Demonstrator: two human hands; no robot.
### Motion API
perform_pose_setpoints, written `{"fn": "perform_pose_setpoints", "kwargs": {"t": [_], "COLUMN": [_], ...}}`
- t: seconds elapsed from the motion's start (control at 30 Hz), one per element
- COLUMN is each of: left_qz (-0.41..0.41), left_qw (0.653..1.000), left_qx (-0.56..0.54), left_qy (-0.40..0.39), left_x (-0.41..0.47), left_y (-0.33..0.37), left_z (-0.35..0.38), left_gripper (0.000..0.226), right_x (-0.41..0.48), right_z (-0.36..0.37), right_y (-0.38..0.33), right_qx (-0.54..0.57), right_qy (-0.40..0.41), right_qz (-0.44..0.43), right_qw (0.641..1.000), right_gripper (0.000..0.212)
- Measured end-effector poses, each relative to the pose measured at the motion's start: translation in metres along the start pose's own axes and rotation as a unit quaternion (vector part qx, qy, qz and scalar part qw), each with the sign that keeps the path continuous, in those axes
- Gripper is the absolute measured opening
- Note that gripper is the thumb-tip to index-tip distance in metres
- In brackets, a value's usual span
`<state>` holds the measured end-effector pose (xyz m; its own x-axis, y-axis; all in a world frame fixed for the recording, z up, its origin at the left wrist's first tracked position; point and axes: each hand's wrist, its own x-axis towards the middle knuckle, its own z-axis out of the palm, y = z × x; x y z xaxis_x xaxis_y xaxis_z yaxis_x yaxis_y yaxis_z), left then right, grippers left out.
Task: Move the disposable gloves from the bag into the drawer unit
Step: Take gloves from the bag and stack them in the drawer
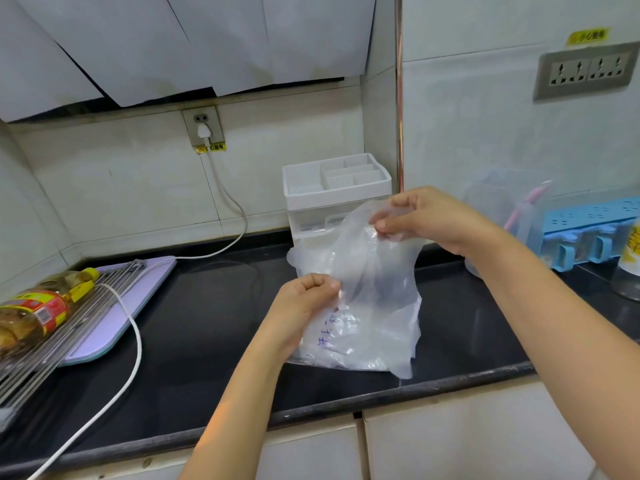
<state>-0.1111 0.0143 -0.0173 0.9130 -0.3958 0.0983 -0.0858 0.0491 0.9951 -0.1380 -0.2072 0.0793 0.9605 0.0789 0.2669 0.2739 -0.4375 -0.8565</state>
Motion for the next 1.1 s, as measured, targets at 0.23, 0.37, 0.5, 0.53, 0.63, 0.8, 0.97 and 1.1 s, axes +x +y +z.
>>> {"fn": "perform_pose_setpoints", "kwargs": {"t": [0.23,0.37,0.5,0.53,0.63,0.8,0.97,1.1], "left_qz": [0.036,0.036,0.029,0.032,0.051,0.187,0.158,0.033], "left_qw": [0.985,0.961,0.937,0.931,0.893,0.795,0.854,0.839], "left_qx": [0.159,0.267,0.334,0.346,0.415,0.513,0.489,0.543], "left_qy": [0.055,0.068,0.102,0.115,0.167,0.265,0.083,-0.001], "left_x": [0.053,0.09,0.124,0.133,0.148,0.136,0.127,0.15], "left_y": [0.042,0.062,0.069,0.068,0.06,0.05,0.04,0.021], "left_z": [-0.02,-0.036,-0.042,-0.041,-0.038,-0.016,0.029,0.035], "left_gripper": [0.007,0.012,0.018,0.019,0.018,0.009,0.02,0.03], "right_x": [0.038,0.065,0.091,0.098,0.113,0.123,0.133,0.138], "right_z": [-0.002,-0.006,-0.004,-0.002,0.007,0.02,0.023,0.028], "right_y": [0.015,0.028,0.042,0.047,0.064,0.087,0.094,0.095], "right_qx": [-0.052,-0.087,-0.107,-0.107,-0.128,-0.177,-0.201,-0.264], "right_qy": [0.077,0.142,0.171,0.171,0.169,0.164,0.161,0.115], "right_qz": [0.035,0.075,0.101,0.11,0.14,0.181,0.2,0.217], "right_qw": [0.995,0.983,0.974,0.973,0.967,0.954,0.945,0.933], "right_gripper": [0.03,0.033,0.034,0.033,0.029,0.032,0.031,0.024]}}
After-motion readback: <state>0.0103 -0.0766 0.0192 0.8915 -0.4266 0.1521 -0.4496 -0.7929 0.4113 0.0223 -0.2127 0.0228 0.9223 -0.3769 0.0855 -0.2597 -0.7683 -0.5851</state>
